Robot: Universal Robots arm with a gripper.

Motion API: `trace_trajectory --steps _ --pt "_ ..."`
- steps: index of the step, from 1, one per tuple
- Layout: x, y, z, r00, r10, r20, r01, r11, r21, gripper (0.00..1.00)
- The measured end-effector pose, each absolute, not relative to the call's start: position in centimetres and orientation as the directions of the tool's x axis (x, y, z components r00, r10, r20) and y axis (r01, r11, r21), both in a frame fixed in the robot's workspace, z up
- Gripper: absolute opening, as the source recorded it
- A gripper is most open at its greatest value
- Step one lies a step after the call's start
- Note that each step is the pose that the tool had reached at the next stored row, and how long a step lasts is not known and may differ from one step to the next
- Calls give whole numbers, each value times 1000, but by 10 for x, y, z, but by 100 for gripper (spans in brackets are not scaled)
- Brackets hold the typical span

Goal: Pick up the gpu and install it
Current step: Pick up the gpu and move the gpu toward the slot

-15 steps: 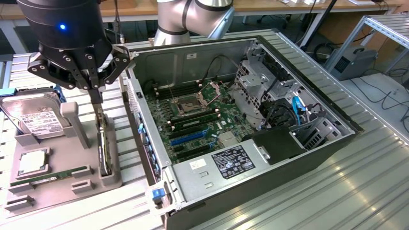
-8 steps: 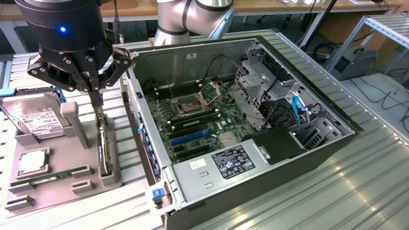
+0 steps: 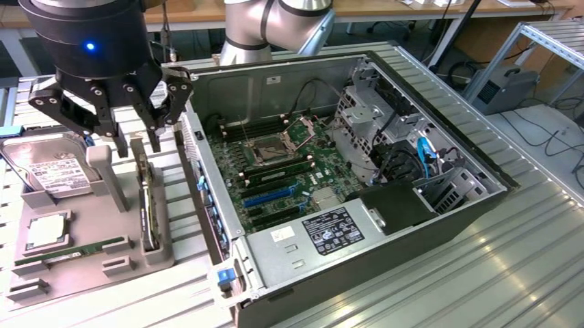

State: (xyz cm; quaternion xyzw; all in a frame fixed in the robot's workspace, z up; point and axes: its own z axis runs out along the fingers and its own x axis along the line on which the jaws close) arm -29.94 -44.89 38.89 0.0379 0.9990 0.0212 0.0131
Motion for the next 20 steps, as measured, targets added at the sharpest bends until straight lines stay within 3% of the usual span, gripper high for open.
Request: trace_trajectory --steps 8,20 --pt "-299 -449 362 -997 76 -25 75 996 43 48" --pt "-299 -449 354 -997 76 -25 75 996 43 48"
